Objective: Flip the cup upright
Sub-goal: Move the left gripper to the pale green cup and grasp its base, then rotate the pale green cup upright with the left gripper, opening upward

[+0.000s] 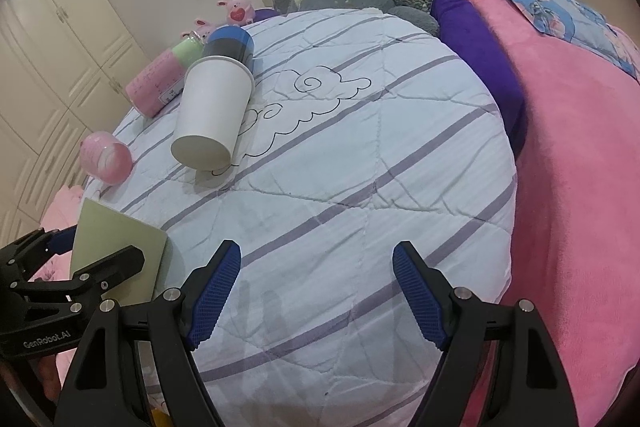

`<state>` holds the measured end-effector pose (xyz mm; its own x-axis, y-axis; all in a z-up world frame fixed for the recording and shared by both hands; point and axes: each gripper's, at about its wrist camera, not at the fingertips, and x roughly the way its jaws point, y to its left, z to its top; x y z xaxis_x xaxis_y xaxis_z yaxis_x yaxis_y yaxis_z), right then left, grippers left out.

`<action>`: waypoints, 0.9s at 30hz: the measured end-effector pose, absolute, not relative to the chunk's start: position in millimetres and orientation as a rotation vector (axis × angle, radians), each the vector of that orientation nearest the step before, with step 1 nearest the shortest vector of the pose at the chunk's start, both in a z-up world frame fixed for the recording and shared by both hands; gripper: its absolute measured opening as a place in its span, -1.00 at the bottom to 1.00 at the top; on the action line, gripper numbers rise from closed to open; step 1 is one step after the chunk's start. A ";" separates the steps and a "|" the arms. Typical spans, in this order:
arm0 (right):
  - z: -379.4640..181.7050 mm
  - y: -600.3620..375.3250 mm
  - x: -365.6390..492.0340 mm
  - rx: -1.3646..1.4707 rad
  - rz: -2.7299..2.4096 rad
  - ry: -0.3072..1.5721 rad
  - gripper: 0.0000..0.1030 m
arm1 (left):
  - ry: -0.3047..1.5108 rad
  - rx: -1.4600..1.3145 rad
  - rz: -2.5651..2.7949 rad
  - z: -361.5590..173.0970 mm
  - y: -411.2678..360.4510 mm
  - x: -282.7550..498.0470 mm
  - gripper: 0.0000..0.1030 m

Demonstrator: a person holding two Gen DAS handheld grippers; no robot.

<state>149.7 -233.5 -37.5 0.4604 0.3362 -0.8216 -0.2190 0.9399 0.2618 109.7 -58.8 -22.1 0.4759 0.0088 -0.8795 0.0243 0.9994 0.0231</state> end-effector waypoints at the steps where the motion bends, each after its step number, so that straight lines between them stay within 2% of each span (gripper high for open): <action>1: -37.4 -233.4 149.9 0.127 0.342 1.038 0.55 | 1.067 0.036 -0.008 -20.3 -58.7 109.8 0.57; 27: -27.2 -235.5 138.5 0.127 0.317 1.010 0.55 | 0.862 0.013 -0.032 10.6 -48.2 101.8 0.56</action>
